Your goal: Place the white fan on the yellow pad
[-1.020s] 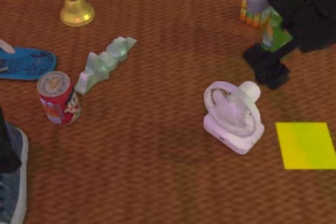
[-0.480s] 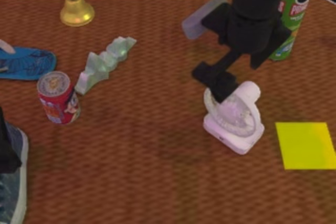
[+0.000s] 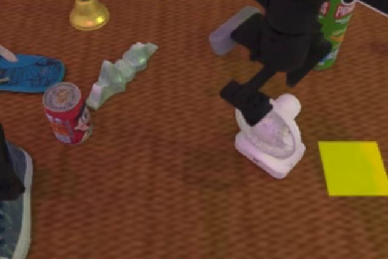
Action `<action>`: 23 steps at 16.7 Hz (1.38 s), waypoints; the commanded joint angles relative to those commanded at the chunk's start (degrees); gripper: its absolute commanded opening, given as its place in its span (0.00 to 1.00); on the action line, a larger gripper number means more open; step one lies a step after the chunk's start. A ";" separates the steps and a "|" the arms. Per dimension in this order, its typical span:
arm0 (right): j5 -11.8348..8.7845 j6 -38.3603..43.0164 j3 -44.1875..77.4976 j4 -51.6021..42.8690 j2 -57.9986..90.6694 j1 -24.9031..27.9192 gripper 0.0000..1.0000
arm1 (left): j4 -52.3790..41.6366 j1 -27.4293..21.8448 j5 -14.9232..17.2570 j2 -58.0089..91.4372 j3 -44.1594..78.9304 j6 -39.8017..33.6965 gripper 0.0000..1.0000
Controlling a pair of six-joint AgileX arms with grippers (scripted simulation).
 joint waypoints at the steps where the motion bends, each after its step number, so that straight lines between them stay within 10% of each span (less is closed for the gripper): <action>1: 0.00 0.05 -1.90 1.76 -0.10 0.02 1.00 | 0.00 0.00 0.00 0.00 0.00 0.00 1.00; 9: 0.00 0.17 -8.03 7.73 -0.25 0.16 1.00 | 0.00 0.00 0.00 0.00 0.00 0.00 1.00; 23: 0.00 0.17 -8.03 7.73 -0.25 0.16 0.00 | 0.00 0.00 0.00 0.00 0.00 0.00 1.00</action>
